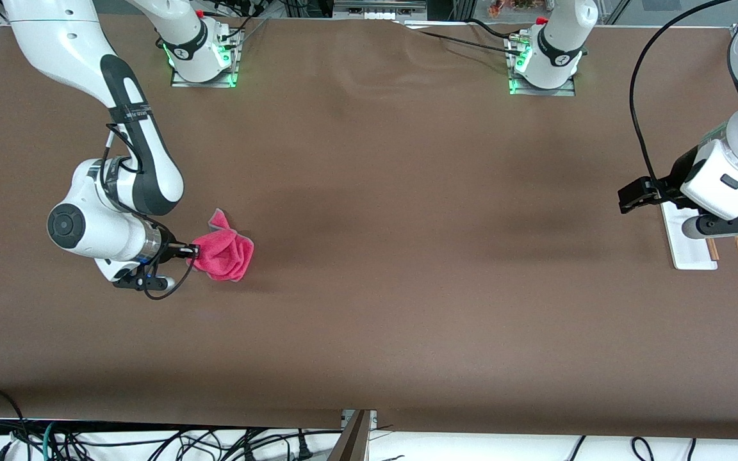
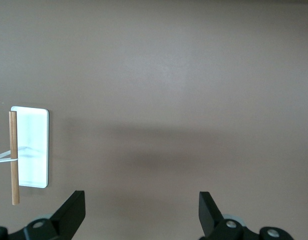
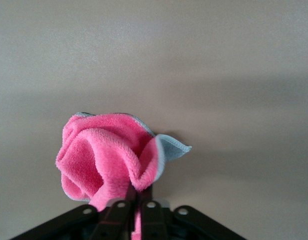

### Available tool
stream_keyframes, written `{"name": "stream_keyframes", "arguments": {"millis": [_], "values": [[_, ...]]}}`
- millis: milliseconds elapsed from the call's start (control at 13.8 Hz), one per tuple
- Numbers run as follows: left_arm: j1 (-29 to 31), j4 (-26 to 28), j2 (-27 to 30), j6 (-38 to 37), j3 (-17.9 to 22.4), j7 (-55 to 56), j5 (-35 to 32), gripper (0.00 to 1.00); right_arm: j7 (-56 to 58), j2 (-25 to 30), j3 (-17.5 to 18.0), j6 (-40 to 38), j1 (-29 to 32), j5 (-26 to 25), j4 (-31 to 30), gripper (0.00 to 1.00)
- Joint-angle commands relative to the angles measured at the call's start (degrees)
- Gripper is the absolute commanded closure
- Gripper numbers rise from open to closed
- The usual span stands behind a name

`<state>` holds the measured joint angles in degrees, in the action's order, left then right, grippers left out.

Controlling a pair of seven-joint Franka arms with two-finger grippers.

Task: Pass towel and hang on rack
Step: 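Close the right gripper on the pink towel's corner, then lift the towel with the right gripper while the left gripper approaches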

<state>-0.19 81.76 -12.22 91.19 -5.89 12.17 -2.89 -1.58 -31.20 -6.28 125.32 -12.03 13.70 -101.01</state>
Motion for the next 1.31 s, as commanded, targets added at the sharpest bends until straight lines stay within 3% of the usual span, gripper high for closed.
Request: {"name": "stream_keyframes", "arguments": {"millis": [0,218,582,800,1091,1236], "values": [[-0.51,-1.77,-0.44,-0.31,-0.26,0.93,-0.89,0.0,0.35,-0.18,0.92,-0.16,0.17,1.16,1.08,1.0],[-0.25,-1.16,0.44,-0.57,-0.09,1.11,-0.89,0.0,-0.61,-0.01,1.1,-1.73,-0.53,1.16,2.74,1.0],[-0.42,-1.16,0.44,-0.57,-0.18,1.28,-0.8,0.0,-11.93,0.17,1.18,-15.6,-3.34,3.17,12.13,1.0],[-0.42,0.06,1.31,-0.14,-0.26,1.28,-0.8,0.0,-21.94,0.26,1.53,-23.96,-5.63,7.91,18.64,1.0],[0.19,10.86,7.81,6.8,-0.18,1.28,0.69,0.0,-35.22,0.43,2.06,-31.71,-7.65,16.69,24.36,1.0],[0.37,11.14,7.91,7.33,-0.18,0.67,0.78,0.0,-42.33,0.7,3.99,-32.51,-7.66,21.44,25.51,1.0]]}}
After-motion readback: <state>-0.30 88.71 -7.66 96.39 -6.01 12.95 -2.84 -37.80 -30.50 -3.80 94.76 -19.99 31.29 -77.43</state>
